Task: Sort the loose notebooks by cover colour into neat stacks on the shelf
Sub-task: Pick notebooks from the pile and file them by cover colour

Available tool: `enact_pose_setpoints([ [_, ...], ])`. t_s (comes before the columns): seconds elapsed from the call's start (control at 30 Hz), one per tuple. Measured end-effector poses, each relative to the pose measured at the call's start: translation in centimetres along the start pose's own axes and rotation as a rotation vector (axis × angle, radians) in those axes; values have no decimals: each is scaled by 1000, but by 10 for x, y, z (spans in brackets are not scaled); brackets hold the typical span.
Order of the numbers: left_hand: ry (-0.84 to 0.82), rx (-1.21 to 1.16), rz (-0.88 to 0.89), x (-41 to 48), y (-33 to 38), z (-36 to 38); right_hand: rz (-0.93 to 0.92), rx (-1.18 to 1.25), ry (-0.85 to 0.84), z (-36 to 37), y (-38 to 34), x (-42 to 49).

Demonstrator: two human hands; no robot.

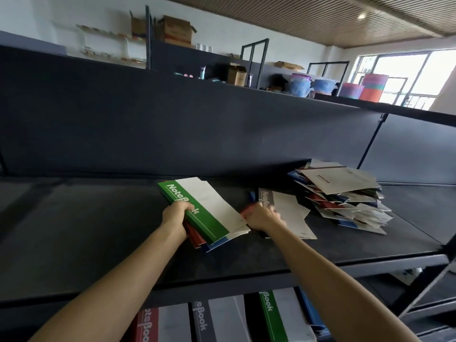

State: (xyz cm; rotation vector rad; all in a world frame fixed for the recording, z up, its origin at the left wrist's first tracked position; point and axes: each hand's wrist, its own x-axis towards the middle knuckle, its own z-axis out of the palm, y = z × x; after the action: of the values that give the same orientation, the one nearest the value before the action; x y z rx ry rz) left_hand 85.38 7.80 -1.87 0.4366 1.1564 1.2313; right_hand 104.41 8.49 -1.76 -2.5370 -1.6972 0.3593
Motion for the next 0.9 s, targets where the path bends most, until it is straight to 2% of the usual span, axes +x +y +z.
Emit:
enact_pose_setpoints([
  [0.1, 4, -1, 11, 4, 2, -3, 67, -19, -63, 15, 3, 17],
  [0.37, 11, 3, 17, 3, 6, -10, -216, -272, -86, -6, 10, 19],
  [0.53, -18, 10, 11, 2, 6, -9, -240, -267, -162, -18, 18, 17],
  [0.6, -27, 25, 10, 3, 5, -8, -229, -234, -128, -25, 20, 13],
  [0.77, -85, 23, 21, 5, 2, 0, -238, -174, 77, -33, 5, -3],
  [0.9, -158, -23, 71, 2, -10, 18, -512, -321, 214, -31, -39, -60],
])
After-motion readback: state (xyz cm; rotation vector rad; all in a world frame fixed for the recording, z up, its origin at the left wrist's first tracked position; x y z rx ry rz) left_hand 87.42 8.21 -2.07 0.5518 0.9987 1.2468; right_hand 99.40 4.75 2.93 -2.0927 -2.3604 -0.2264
